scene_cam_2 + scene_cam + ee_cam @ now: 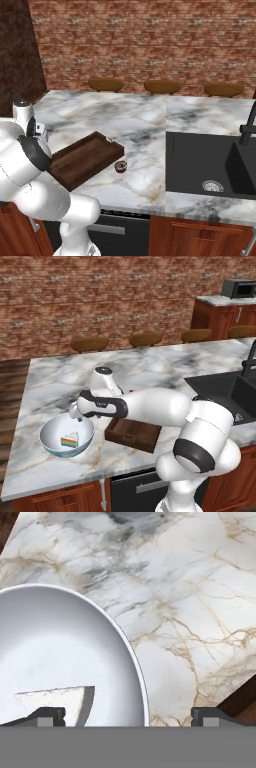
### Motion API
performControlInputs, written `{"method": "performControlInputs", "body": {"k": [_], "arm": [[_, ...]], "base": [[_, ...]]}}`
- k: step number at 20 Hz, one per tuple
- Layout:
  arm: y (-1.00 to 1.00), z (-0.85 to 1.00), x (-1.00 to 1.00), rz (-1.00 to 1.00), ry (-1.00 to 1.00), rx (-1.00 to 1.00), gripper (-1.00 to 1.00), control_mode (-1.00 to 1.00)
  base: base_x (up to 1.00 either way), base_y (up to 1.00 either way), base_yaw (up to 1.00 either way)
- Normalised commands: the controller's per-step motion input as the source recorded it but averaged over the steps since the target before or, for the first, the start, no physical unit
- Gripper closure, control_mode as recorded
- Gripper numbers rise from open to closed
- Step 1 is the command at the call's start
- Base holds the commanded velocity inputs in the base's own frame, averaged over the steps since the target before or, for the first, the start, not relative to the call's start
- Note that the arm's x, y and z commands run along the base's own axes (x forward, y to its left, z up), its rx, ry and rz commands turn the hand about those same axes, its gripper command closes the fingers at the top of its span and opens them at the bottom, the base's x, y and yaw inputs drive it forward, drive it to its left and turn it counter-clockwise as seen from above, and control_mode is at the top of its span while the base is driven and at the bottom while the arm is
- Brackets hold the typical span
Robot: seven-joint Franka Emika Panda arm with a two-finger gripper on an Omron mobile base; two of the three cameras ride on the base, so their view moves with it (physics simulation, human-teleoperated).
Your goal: Place the bowl with cake and the cupcake onto the tray.
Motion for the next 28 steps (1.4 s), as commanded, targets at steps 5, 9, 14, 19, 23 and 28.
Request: {"method": "performControlInputs", "body": {"k": [5, 9, 14, 19, 23, 28], "arm": [[0.0, -0.04, 0.04, 0.0, 0.01, 0.0, -1.0, -1.0], [0.06, -0.27, 0.0, 0.0, 0.0, 0.0, -1.0, -1.0], [0.01, -0.44, 0.0, 0.0, 0.0, 0.0, -1.0, -1.0], [0.01, -0.17, 0.0, 0.0, 0.0, 0.0, -1.0, -1.0], [0.05, 0.0, 0.0, 0.0, 0.0, 0.0, -1.0, -1.0], [0.0, 0.0, 0.0, 0.0, 0.0, 0.0, -1.0, -1.0]], "base": [[0.0, 0.0, 0.0], [0.0, 0.0, 0.0], [0.0, 0.0, 0.0], [0.0, 0.0, 0.0], [0.0, 0.0, 0.0], [0.0, 0.0, 0.0]]}}
